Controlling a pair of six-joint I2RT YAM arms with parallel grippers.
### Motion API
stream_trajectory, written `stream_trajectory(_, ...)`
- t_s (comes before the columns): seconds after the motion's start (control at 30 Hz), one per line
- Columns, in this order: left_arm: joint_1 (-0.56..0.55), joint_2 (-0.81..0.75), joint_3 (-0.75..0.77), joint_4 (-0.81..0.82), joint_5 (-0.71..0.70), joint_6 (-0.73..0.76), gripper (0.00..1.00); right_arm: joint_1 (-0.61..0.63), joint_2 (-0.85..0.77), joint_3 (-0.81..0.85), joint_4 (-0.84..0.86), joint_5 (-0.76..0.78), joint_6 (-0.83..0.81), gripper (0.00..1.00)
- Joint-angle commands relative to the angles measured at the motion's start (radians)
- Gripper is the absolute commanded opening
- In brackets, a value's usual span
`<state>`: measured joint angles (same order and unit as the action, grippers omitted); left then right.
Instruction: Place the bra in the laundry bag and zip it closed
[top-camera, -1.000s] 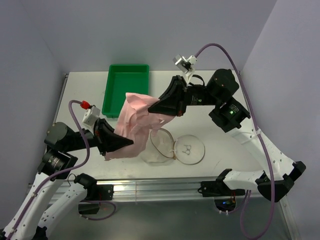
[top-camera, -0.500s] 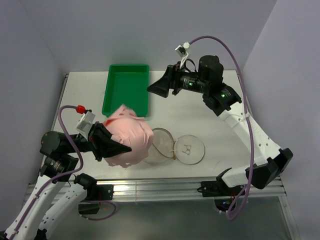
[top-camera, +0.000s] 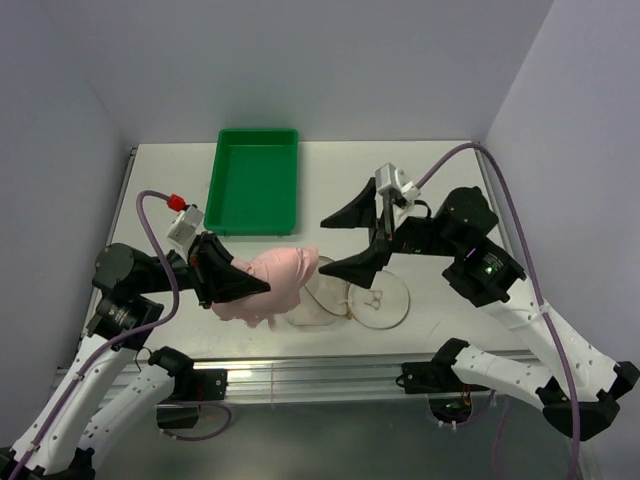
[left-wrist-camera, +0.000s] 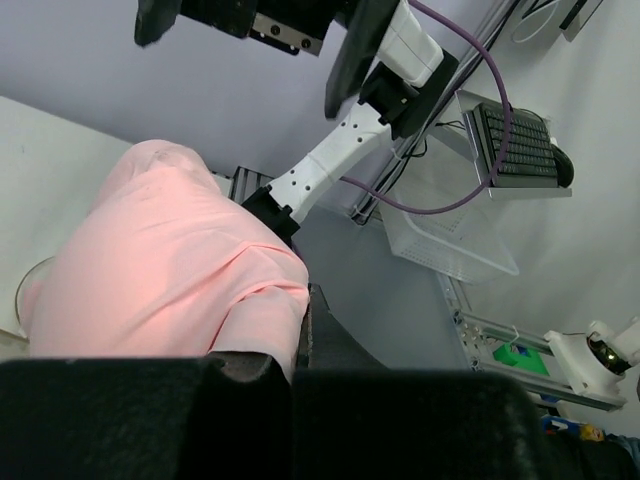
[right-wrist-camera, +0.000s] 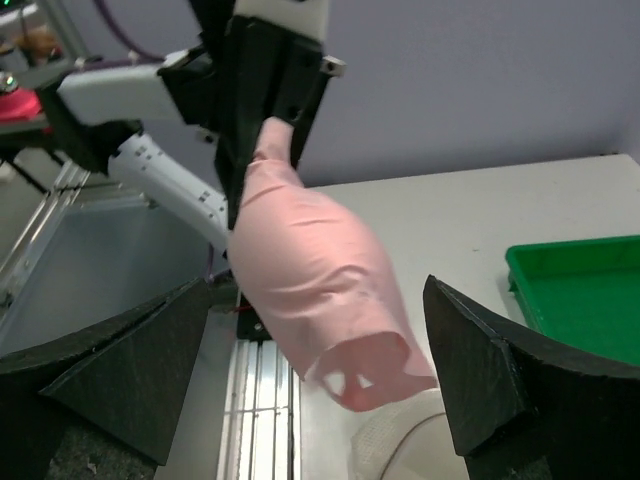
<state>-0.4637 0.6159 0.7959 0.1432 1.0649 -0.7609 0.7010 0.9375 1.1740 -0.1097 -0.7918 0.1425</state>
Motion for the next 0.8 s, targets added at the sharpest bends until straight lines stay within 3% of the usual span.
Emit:
stream_trajectory(0.0,-0.001,0.005,0.039,0.024,0.009,-0.001,0.0,0.063,0.03,-0.022,0.037,0.025,-0.129,0.96)
stream_trajectory(0.2,-0.016,0.031,0.035,0.042,0.043,-0.003,0.0,0.117,0.087,-0.013,0.099,0.029,-0.132,1.0)
stream_trajectory(0.37,-0.042,0.056,0.032,0.042,0.043,0.023,0.0,0.178,0.168,0.044,0.03,0.092,-0.192,1.0)
stream_trajectory(0.77,-0.059,0.077,0.1,-0.077,0.021,0.158,0.0,0.203,0.21,0.01,-0.001,0.02,-0.184,1.0)
